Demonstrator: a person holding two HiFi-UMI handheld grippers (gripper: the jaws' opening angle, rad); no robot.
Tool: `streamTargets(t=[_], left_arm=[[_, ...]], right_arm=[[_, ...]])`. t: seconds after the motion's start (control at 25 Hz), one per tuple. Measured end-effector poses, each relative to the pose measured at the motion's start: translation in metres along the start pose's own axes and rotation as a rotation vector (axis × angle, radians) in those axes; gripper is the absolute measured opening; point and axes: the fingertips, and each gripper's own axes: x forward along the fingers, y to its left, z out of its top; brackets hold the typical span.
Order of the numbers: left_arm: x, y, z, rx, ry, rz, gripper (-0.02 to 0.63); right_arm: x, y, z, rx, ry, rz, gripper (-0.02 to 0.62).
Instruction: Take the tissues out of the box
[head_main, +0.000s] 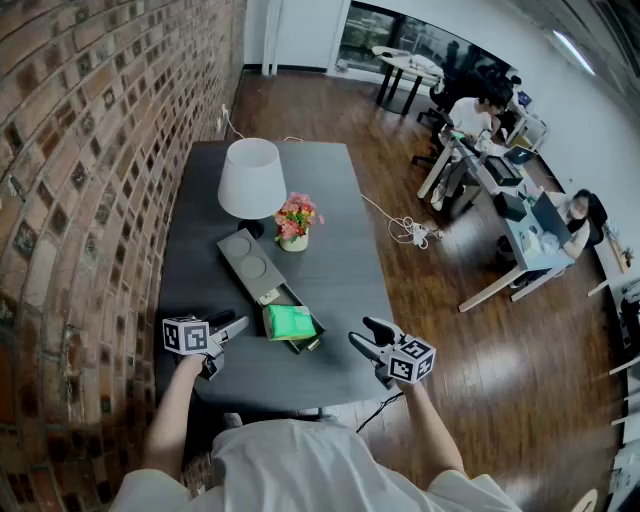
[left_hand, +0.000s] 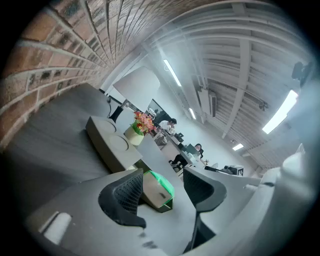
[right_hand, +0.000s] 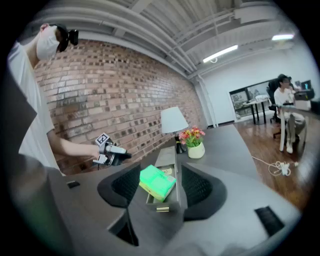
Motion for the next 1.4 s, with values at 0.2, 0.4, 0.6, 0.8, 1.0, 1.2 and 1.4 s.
streamTargets(t=[0.2,0.4,0.6,0.8,1.0,1.2,1.4], left_arm=[[-0.004,0.017,-0.001,0.152,0.035,0.089,0.265],[-0.022,0.021,0.001,0.161,-0.03,0.134,0.267],[-0.041,0.02,-0.001,0.195,-0.077,0.178,0.267],[-0.054,0.021,-0.007,0.209,-0.107,0.229,0.267],[-0.066,0.018,-0.009,0.244,-0.15,0.261,0.296],[-0.078,0.015,-0.011,0.266,-0.185,0.283,0.31],[-0.082,0.003,-0.012,0.293,-0.22,0.278,0.409]], right_arm=[[0.032,0.011,-0.001,-0.176,0.133,0.096,0.275],[0.066,0.027,-0.002,-0.298,0.217,0.225,0.277],[0.099,0.039,-0.02,-0.43,0.349,0.342,0.318],[0.129,0.047,-0.037,-0.525,0.459,0.42,0.483],[0.152,0.04,-0.059,-0.59,0.568,0.446,0.543],[0.174,0.04,-0.076,-0.645,0.625,0.473,0.543],[0.19,0.041,-0.089,-0.679,0.684,0.497,0.603]])
